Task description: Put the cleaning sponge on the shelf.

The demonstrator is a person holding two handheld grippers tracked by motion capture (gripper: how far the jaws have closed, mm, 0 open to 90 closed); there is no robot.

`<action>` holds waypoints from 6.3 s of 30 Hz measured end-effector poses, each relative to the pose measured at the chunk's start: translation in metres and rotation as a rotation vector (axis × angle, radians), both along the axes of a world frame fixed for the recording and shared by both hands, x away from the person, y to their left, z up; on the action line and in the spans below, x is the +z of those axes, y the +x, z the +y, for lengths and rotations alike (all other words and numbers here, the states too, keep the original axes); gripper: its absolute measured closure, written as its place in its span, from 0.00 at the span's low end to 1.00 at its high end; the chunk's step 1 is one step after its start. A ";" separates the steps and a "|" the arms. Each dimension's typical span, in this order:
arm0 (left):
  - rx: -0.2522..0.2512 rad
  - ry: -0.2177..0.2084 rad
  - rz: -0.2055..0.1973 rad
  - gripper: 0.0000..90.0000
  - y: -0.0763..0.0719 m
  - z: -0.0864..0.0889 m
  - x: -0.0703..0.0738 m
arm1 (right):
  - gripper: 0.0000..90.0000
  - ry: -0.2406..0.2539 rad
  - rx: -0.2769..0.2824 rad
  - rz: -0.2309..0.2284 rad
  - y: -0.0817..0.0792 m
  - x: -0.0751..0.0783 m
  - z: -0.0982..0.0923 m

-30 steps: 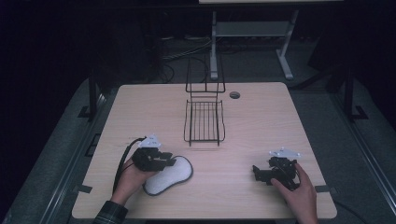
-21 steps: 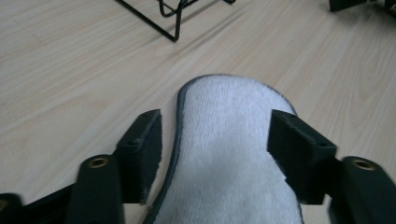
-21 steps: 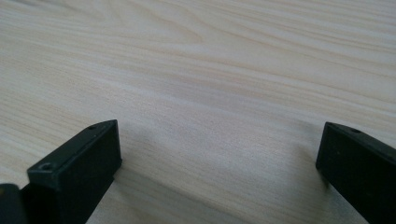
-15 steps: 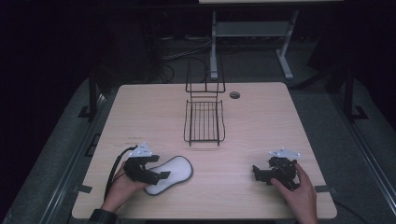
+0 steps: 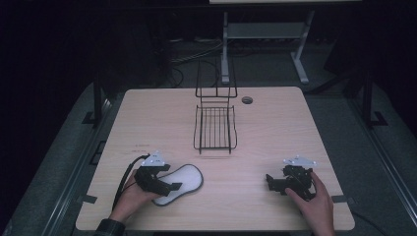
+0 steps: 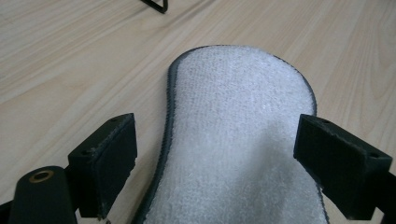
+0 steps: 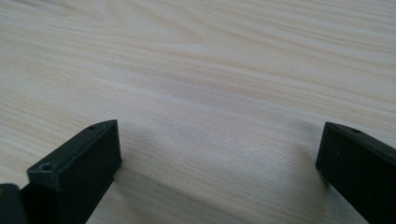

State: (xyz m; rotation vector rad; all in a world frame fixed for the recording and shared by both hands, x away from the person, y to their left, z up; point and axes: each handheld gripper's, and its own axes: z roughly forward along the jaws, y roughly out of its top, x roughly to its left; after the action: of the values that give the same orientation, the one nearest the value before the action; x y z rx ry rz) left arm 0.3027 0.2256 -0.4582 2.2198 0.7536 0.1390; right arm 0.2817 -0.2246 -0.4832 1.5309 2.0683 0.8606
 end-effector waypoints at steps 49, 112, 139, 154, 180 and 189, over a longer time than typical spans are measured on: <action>-0.135 0.065 0.008 0.38 0.001 -0.003 0.007 | 0.00 0.000 0.000 0.000 0.000 0.000 0.000; -0.064 -0.140 0.040 0.87 0.006 0.013 0.062 | 0.00 -0.002 0.002 0.000 0.000 0.000 0.000; -0.021 -0.183 -0.002 0.87 0.049 0.007 0.085 | 0.00 -0.001 0.001 0.001 0.000 0.000 0.000; -0.002 -0.192 -0.001 0.87 0.074 -0.003 0.089 | 0.00 -0.002 0.000 0.000 0.000 0.000 0.000; 0.009 -0.220 0.004 0.86 0.132 -0.037 0.093 | 0.00 -0.001 0.001 0.002 0.000 0.000 0.000; 0.003 -0.219 0.013 0.86 0.147 -0.050 0.089 | 0.00 -0.001 0.000 0.001 0.000 0.000 0.000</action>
State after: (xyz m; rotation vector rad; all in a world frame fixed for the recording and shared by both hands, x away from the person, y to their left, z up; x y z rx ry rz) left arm 0.4496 0.1757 -0.3693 2.0133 0.7421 0.0410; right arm 0.2816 -0.2246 -0.4832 1.5307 2.0693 0.8597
